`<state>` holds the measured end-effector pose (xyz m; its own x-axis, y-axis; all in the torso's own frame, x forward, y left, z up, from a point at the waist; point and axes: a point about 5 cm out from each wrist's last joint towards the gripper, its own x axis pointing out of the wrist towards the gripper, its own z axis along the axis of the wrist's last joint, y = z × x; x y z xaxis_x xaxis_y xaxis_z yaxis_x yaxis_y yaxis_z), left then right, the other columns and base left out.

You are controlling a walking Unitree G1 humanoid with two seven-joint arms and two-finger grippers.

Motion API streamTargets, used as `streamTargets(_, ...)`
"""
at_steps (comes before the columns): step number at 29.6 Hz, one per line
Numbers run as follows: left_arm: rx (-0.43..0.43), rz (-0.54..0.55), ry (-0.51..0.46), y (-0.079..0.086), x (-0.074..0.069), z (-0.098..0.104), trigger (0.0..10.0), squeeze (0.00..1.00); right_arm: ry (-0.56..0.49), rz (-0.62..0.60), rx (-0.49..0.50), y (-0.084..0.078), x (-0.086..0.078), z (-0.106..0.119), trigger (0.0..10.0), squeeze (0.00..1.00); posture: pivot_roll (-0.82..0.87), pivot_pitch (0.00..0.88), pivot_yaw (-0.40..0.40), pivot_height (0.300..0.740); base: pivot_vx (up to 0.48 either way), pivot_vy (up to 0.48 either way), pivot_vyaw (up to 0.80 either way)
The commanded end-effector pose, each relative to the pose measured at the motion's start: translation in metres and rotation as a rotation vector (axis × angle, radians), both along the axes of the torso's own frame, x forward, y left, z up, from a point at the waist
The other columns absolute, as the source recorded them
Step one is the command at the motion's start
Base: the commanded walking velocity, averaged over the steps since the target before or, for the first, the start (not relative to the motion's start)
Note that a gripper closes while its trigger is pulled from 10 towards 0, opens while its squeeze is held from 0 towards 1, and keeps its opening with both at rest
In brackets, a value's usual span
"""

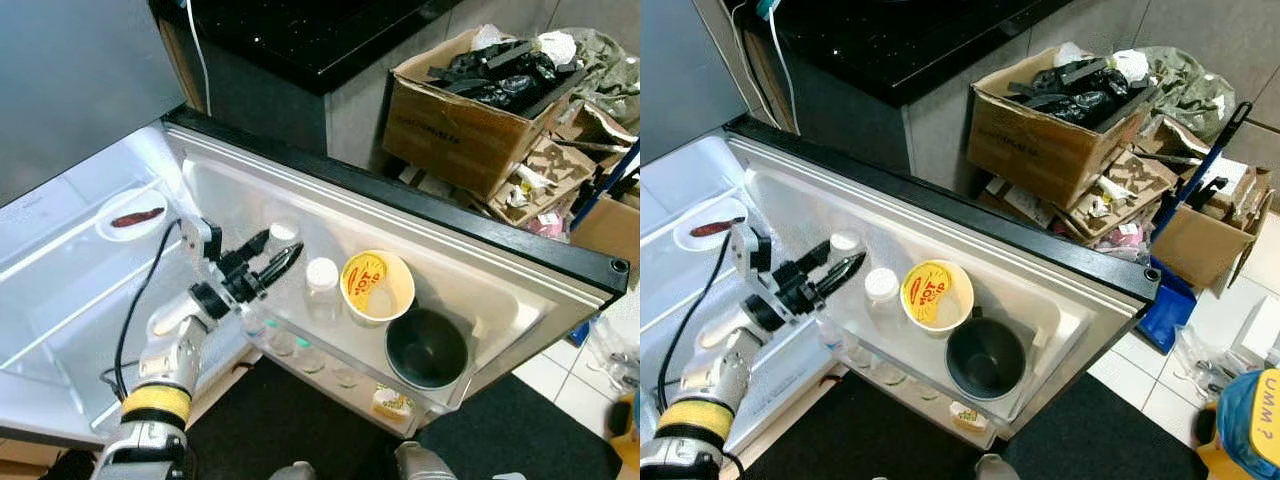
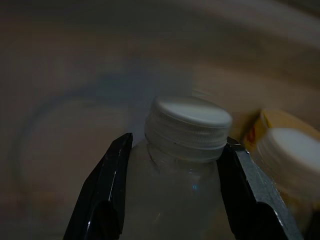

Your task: Restocking fridge

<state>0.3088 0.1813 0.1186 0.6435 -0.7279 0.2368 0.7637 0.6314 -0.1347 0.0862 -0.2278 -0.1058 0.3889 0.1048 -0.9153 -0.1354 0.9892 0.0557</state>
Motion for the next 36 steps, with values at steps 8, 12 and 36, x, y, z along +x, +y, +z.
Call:
streamTargets(8, -0.027, 0.038, 0.033, -0.003, -0.004, -0.011, 10.0, 0.00, 0.018, 0.002, 0.022, 0.007, -0.005, -0.003, 10.0, 0.00, -0.06, 0.195, 0.045, 0.740, 0.000, 0.000, 0.00)
streamTargets(12, -0.027, 0.029, 0.052, -0.002, -0.005, -0.014, 10.0, 0.69, 0.019, 0.001, 0.021, 0.006, -0.006, -0.003, 10.0, 0.00, -0.06, 0.196, 0.045, 0.740, 0.000, 0.000, 0.00)
streamTargets(36, -0.399, -0.050, 0.125, 0.058, -0.037, -0.007, 10.0, 0.00, 0.020, 0.006, 0.021, 0.006, -0.005, -0.002, 10.0, 0.00, -0.05, 0.186, 0.047, 0.740, 0.000, 0.000, 0.00)
